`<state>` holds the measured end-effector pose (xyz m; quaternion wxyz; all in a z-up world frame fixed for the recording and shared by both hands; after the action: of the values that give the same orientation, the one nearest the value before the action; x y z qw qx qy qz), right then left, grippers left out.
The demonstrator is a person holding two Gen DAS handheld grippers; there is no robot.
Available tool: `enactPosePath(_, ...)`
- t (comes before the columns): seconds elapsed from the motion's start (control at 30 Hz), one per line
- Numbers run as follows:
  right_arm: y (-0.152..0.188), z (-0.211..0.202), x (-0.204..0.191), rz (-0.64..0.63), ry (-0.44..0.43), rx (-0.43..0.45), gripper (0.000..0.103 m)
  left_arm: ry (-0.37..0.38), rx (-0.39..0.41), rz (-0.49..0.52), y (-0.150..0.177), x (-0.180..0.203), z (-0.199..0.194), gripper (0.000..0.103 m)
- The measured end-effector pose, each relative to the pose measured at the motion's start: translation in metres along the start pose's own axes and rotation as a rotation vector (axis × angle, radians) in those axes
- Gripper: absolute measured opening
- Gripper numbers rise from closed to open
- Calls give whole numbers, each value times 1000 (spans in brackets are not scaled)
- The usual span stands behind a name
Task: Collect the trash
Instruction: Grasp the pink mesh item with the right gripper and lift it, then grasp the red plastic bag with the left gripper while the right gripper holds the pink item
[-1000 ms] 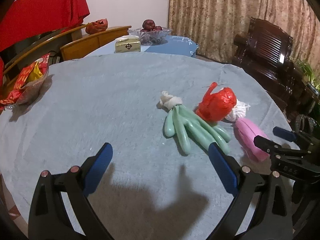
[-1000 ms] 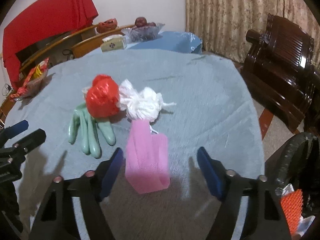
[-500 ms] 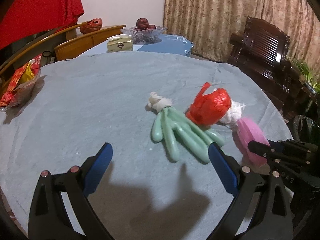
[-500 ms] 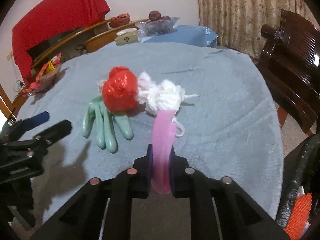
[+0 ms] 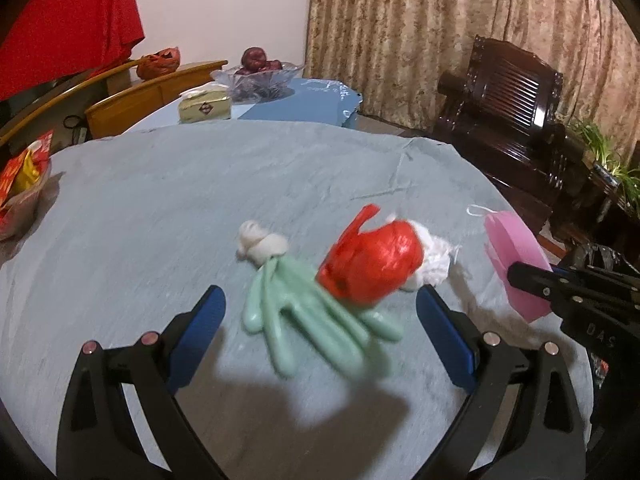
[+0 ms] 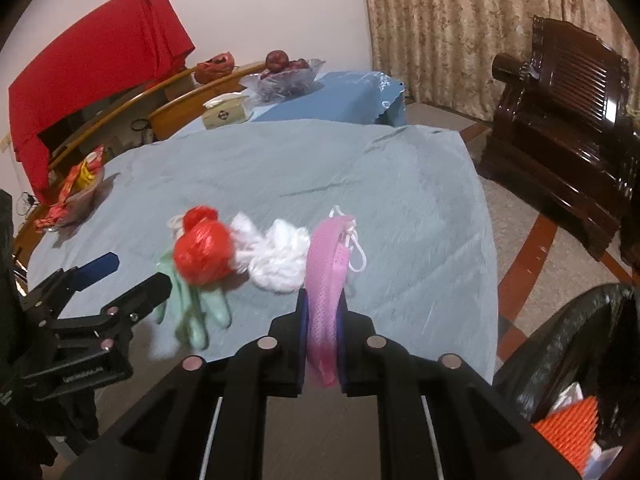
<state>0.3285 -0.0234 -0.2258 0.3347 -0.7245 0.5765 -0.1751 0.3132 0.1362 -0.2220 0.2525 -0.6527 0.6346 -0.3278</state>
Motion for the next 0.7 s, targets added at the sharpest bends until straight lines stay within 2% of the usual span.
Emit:
enactPosePath(0.07, -4, 4, 3, 5, 7, 0, 12, 11, -6, 17, -5, 6, 9, 82)
enactPosePath(0.3, -5, 13, 5, 13, 6, -5, 12, 39, -19, 45, -15, 22, 33, 76)
enactPosePath(0.37, -4, 15, 5, 18, 2, -9, 12, 52, -30, 52, -14, 26, 39, 61)
enactPosePath(0.47, -3, 15, 6, 24, -1, -11, 12, 80, -53, 64, -10, 32, 46, 48)
enactPosePath(0.7, -3, 9, 7, 25, -1, -3, 12, 84, -5, 43, -13, 30, 30, 39)
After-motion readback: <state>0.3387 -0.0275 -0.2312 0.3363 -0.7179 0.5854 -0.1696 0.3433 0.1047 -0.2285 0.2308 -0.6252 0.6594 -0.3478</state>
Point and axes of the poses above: each gripper's, at about its wrist camera, not at the fingertips, and z roughly the way its jaws point, x to its right, y to its underside, the point moved 8 cm from there along z, roughly the way its jaws point, and after that the axes turned 4 degrees about y, right-handed, at the moved point
